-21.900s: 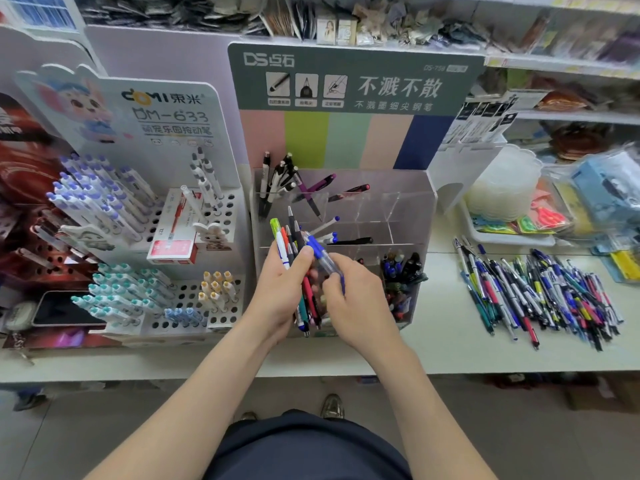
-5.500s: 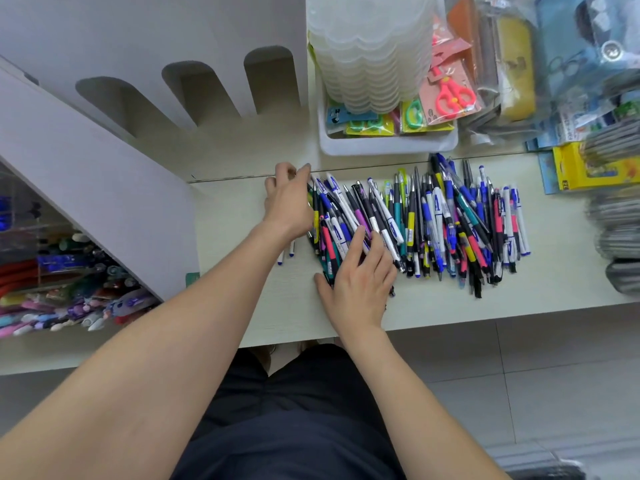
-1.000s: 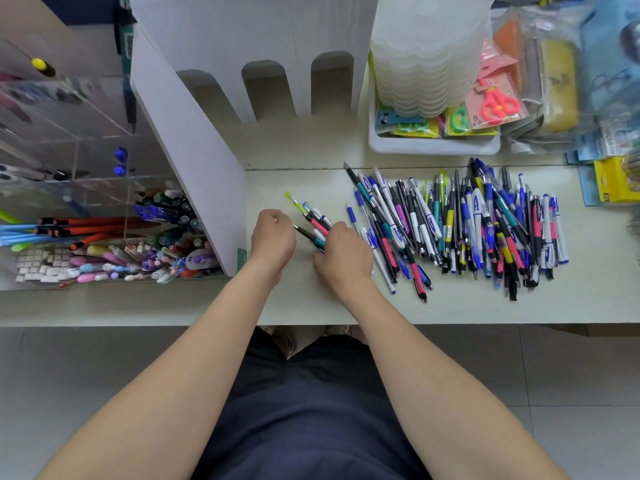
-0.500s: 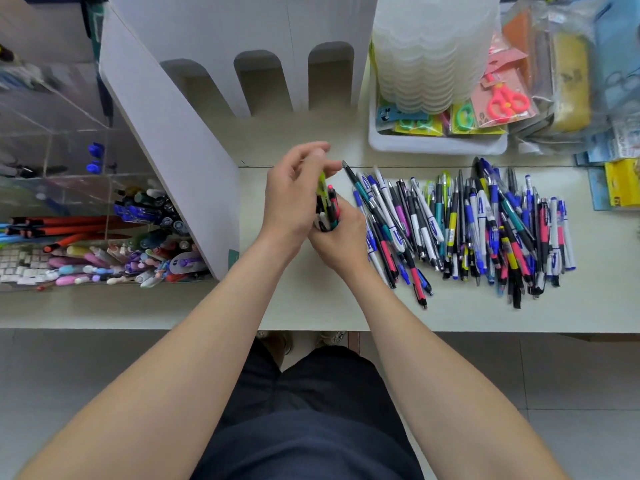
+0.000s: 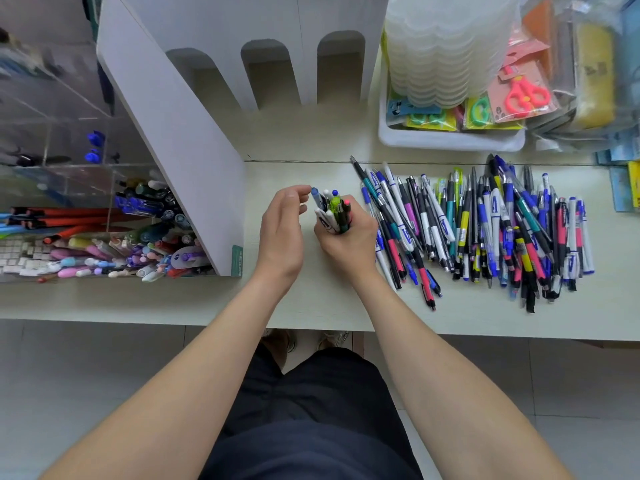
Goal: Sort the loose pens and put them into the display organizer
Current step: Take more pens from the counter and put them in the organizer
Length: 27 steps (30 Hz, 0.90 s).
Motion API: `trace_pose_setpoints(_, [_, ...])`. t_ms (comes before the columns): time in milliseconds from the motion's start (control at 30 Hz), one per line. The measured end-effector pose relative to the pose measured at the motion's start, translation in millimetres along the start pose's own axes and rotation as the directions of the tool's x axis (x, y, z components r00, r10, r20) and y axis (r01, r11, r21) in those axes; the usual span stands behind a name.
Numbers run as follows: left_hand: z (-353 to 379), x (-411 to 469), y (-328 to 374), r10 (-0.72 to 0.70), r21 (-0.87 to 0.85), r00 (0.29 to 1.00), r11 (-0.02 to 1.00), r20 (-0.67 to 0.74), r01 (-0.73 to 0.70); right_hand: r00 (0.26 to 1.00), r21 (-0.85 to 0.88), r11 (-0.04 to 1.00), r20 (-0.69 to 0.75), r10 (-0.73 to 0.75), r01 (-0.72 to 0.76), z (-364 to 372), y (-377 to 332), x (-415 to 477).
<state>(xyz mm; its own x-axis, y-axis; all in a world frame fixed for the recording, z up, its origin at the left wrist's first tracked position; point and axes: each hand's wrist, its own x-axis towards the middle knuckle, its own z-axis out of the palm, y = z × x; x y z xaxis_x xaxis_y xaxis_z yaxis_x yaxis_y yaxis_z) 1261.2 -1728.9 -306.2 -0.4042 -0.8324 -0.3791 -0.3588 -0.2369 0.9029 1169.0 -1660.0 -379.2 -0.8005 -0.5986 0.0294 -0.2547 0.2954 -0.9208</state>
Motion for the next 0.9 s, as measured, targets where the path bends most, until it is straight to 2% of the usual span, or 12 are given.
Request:
trace_pose_setpoints(133, [1,-5,-2,-0.005,-0.023,0.993,1.000,0.119,0.007,0.999,0.032,0.999,-0.034,-0.012,0.013,1,-2,-2])
trace_pose_setpoints(333, [-3,-9,-8,-0.010,0.038,0.962,0.999,0.274,0.000,0.999,0.019,1.000,0.045,0.003,-0.003,-5,-13,-7])
trace_pose_setpoints(400, [-6,-15,1,0.010,0.072,0.958,0.997,0.288,-0.032,0.995,0.033,0.999,0.098,0.031,-0.034,-17,-35,-7])
trace_pose_setpoints(467, [-7,-21,15,0.012,0.035,0.963,0.999,0.268,-0.022,0.977,0.074,0.993,0.202,0.070,-0.086,-31,-57,-12])
trace_pose_setpoints(567, [-10,-27,35,-0.073,-0.090,0.923,0.989,0.378,0.116,0.915,0.192,0.955,0.377,0.143,-0.228,-50,-86,-23])
trace_pose_setpoints(633, [-15,-34,46,-0.117,-0.084,0.868,0.980,0.482,0.179,0.856,0.167,0.930,0.469,0.218,-0.328,-64,-102,-30])
trace_pose_setpoints(700, [-18,-43,56,-0.165,-0.068,0.832,0.970,0.530,0.235,0.794,0.122,0.898,0.528,0.302,-0.423,-78,-116,-35])
trace_pose_setpoints(900, [-17,-70,65,-0.313,-0.154,0.826,0.892,0.469,0.426,0.632,0.006,0.812,0.632,0.449,-0.583,-98,-142,-38])
